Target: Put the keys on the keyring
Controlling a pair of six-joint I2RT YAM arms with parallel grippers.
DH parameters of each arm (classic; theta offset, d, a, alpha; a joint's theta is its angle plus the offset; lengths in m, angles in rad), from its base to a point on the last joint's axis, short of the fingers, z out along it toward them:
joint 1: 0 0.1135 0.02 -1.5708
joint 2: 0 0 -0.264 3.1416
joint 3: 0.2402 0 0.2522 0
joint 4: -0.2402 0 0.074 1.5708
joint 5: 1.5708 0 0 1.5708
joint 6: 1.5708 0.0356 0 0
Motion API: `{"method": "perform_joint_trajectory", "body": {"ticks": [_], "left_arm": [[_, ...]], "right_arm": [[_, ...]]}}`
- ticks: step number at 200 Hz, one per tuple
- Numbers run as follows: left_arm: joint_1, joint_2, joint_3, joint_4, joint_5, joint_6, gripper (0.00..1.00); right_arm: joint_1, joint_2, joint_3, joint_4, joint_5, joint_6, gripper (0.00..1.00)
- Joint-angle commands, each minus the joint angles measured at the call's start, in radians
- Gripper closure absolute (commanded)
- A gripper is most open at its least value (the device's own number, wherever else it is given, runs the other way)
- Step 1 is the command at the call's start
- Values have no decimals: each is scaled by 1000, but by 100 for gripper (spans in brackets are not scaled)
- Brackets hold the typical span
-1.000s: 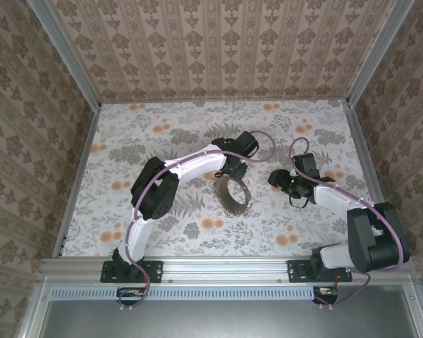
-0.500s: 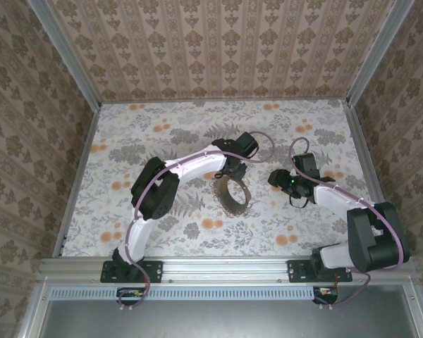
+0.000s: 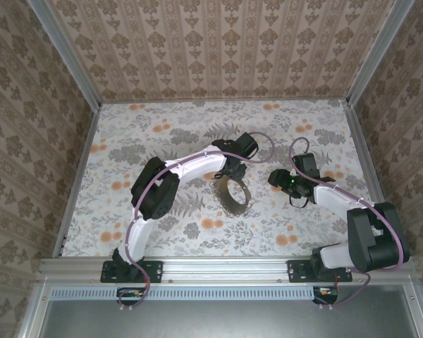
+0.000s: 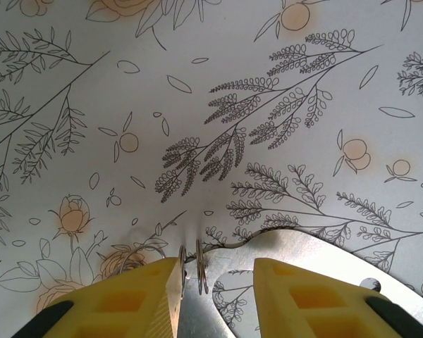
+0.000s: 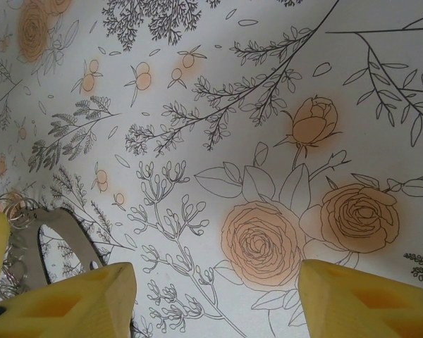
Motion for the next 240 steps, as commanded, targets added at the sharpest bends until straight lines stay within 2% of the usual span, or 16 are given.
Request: {"method": "perform_joint_trajectory", "body": {"ticks": [1, 201, 240], "left_arm": [[-4, 19, -14, -4, -11, -18, 67], [18, 21, -82, 56, 6, -27, 70], [18, -14, -93, 53, -40, -28, 66]], "right_arm": [[-6, 7, -12, 5, -19, -18, 36], [-6, 17, -11, 7, -19, -26, 36], [-7, 15, -11, 8, -21, -26, 36]]}}
